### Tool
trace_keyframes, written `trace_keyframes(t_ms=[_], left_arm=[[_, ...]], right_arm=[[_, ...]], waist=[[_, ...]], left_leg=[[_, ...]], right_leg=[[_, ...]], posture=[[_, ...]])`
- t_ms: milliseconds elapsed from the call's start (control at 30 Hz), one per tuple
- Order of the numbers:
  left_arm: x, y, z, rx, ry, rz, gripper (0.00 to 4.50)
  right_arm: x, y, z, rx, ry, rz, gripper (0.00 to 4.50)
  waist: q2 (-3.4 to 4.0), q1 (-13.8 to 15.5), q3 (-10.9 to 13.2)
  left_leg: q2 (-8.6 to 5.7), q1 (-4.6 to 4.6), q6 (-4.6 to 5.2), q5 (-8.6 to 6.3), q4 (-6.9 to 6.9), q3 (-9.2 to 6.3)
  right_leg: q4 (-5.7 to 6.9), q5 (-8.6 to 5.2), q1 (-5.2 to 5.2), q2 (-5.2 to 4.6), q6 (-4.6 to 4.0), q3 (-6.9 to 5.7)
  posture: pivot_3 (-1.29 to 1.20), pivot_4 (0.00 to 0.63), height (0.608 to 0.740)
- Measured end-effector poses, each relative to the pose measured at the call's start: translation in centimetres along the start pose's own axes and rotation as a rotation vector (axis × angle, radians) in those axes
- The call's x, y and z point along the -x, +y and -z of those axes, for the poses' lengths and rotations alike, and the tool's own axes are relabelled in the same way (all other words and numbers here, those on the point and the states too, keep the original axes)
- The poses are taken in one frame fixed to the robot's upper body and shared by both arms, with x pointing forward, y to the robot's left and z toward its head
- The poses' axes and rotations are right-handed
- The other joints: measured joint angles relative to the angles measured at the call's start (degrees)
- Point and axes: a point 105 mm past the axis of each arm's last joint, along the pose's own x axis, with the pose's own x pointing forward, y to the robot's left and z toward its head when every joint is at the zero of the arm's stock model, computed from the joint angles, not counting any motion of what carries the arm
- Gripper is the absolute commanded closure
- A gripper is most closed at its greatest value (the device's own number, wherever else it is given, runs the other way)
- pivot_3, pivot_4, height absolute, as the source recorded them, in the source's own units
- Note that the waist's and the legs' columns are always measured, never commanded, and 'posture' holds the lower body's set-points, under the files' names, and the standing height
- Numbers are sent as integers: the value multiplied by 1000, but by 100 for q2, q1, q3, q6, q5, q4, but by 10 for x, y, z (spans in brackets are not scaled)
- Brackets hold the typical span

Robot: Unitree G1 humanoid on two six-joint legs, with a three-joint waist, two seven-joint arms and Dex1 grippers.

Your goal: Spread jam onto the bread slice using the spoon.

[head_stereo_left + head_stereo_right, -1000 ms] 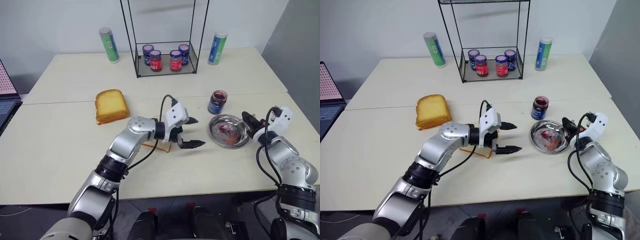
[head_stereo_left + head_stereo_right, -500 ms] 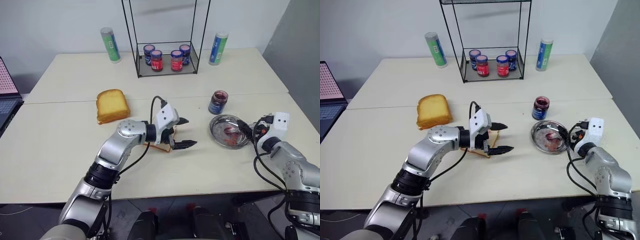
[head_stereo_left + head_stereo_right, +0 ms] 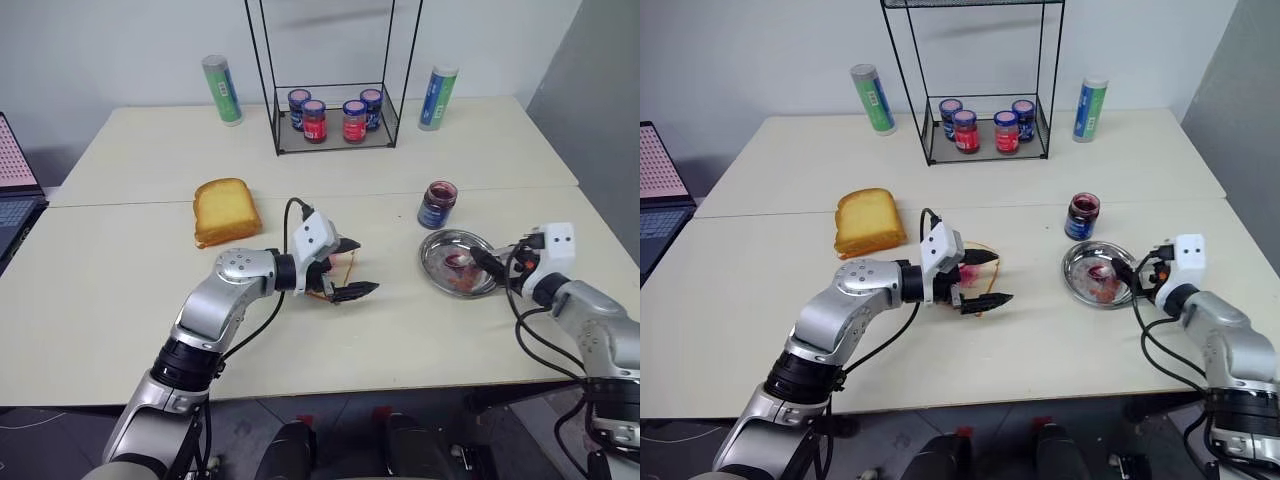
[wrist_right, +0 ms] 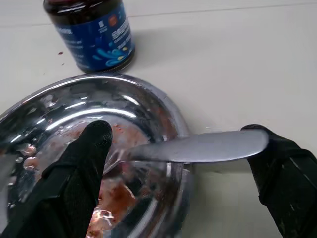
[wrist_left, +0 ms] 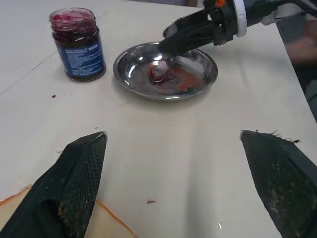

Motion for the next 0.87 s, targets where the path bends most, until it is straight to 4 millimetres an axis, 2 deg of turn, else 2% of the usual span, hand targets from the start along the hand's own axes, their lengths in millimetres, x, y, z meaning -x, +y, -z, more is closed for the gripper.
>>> trace_keyframes(t_ms=[133, 300, 367, 433, 467, 500, 567, 600, 667, 767, 867], left_arm=[[14, 6, 7, 17, 21, -57, 0], [30, 7, 15, 23, 56, -94, 0], [48, 17, 16, 43, 78, -151, 0], [70, 28, 16, 65, 105, -220, 0], [84, 35, 15, 72, 116, -264, 0], [99, 38, 15, 80, 146, -296, 0], [116, 39, 16, 103, 174, -326, 0], [133, 39, 20, 141, 199, -355, 0], [162, 40, 23, 198, 234, -417, 0], [182, 39, 19, 237, 233, -454, 0], [187, 35, 17, 260, 220, -453, 0]], right_arm=[[20, -6, -13, 0, 32, -44, 43], [30, -11, -12, 6, 75, -56, 43], [36, -17, -25, 48, 66, -45, 43], [41, -14, -47, 94, 42, -64, 43], [46, -8, -62, 122, 16, -94, 43], [52, 6, -76, 158, 6, -166, 43], [61, 26, -85, 196, 15, -271, 43], [69, 45, -84, 223, 52, -376, 43], [81, 65, -74, 243, 131, -501, 43], [86, 75, -67, 237, 171, -560, 43], [86, 72, -59, 217, 197, -559, 43]], waist=[[-1, 4, 0], [-1, 7, 0], [-1, 5, 1], [1, -23, 2], [1, -27, 1], [1, -30, 2], [0, -25, 2], [-2, -14, 4], [-13, -3, 10], [-32, 37, 20], [-34, 113, 21]], left_leg=[[-1, 1, 1, 0, 1, 0], [0, 1, 1, 0, 0, 1], [0, 1, 1, 0, 2, 5], [0, 2, 1, 0, 0, 6], [1, 3, 1, -1, -1, 3], [4, 2, 1, -1, -5, -1], [5, -1, 1, -1, -5, -5], [17, -1, 2, -2, -5, -8], [33, -2, 2, -2, -4, -6], [34, 4, 2, -2, 3, -1], [29, 6, 1, -2, 5, -6]], right_leg=[[-1, 0, 3, 1, 0, -1], [0, 0, 2, 1, 0, -1], [1, 0, 0, 1, 0, 0], [1, 0, -2, 3, 0, 0], [1, 0, 0, 5, 0, -5], [-2, -1, -1, 7, 0, -7], [-3, -1, 0, 6, -1, -11], [-6, -1, 2, 5, -1, -12], [-10, -1, 3, 4, 0, -13], [-11, 0, 12, 3, 2, -13], [-12, 1, 21, -1, 4, -18]], posture=[[0, 150, 740], [0, 150, 740], [0, 150, 740], [0, 150, 740], [0, 150, 740], [0, 150, 740], [0, 150, 740], [0, 150, 740], [0, 150, 740], [0, 150, 740], [0, 150, 740]])
